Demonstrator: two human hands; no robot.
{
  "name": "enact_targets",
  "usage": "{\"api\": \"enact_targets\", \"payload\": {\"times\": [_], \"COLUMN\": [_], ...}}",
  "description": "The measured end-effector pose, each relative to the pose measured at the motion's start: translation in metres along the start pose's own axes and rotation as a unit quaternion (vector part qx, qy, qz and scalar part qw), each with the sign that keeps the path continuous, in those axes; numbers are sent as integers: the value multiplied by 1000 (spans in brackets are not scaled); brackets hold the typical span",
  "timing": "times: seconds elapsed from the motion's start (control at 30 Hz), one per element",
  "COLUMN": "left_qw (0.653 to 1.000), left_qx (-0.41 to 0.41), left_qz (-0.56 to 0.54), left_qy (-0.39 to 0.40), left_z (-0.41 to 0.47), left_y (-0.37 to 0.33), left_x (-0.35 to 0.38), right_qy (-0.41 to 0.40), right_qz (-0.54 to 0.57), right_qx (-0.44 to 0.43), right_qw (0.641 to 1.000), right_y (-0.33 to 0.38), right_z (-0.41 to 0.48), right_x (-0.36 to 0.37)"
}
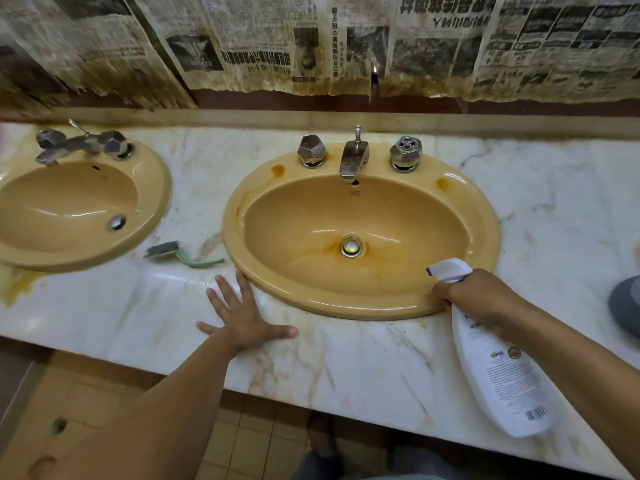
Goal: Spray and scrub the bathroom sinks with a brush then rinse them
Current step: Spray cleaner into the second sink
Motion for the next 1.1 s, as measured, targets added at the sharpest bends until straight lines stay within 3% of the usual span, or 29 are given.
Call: {"api": "enact_targets", "payload": {"times": [0.23,0.47,0.73,0.93,1.1], "left_qw": [1000,1000,1000,1000,994], "left_qx": [12,11,9,17,12], "left_qz": [-5,-2,-1,-16,-74], "left_qy": [1,-7,-12,-22,-85], "left_z": [-2,-4,-4,-10,-8], "left_y": [0,0,1,-1,0], "left_x": [0,0,1,0,-17], "right_qy": [0,-44,-78,-114,-115], "right_qz": [-3,-5,-19,-175,-189], "right_qx": [-27,1,-41,-17,-24], "right_qw": [1000,999,996,978,975], "right_y": [-2,-9,-5,-10,1], "right_z": [-1,-4,-13,-15,-18], "right_x": [2,4,9,9,11]}}
Point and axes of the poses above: each hand's wrist, its own z-axis towards the middle knuckle, its own x-axis out of the palm, y = z × x, the point moved 5 cm from there along z, towards the middle knuckle, and after that the axes turned 12 degrees about y, right-handed, at the moved point
